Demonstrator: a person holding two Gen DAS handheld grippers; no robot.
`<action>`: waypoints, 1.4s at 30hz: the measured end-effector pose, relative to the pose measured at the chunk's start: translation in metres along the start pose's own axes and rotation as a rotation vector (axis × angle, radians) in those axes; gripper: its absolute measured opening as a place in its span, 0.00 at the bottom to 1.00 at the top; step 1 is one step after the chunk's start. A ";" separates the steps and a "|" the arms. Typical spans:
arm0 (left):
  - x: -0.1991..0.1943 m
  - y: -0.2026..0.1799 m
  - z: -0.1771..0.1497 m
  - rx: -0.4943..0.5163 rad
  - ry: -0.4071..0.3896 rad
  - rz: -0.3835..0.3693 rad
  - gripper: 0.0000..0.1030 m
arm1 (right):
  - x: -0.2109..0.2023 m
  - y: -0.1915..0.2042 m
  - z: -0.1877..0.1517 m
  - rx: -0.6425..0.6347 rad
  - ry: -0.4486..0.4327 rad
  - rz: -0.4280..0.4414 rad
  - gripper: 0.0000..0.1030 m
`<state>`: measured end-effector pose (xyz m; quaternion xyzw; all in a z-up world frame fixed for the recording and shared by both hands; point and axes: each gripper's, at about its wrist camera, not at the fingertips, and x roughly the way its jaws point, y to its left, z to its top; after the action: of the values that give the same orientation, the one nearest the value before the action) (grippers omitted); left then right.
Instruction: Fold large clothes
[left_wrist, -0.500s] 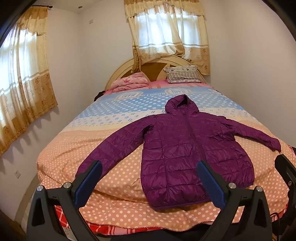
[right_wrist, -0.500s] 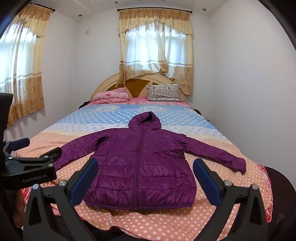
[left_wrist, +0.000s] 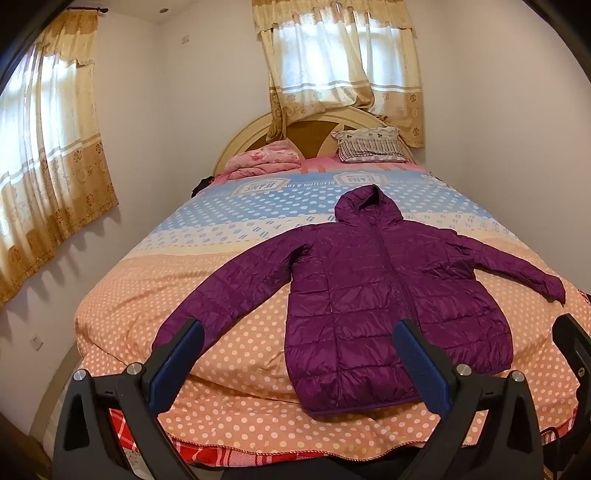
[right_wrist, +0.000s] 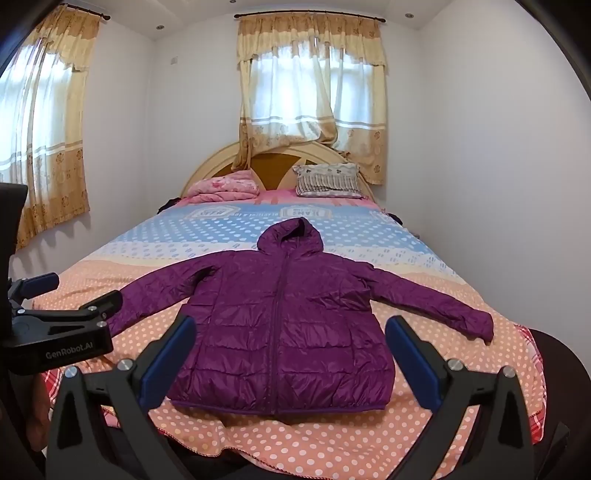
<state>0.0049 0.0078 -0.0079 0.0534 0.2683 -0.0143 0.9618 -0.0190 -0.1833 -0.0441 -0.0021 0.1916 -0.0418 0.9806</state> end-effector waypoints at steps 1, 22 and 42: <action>0.001 -0.003 0.001 0.005 0.003 0.003 0.99 | 0.001 0.002 0.000 -0.002 0.002 -0.002 1.00; 0.003 0.003 0.000 -0.006 0.000 0.009 0.99 | 0.006 0.002 0.001 0.001 0.013 -0.009 1.00; 0.006 0.008 0.001 -0.008 -0.012 0.025 0.99 | 0.010 0.000 -0.004 0.001 0.020 -0.010 1.00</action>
<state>0.0110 0.0162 -0.0090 0.0530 0.2617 -0.0015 0.9637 -0.0114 -0.1839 -0.0519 -0.0023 0.2012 -0.0466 0.9784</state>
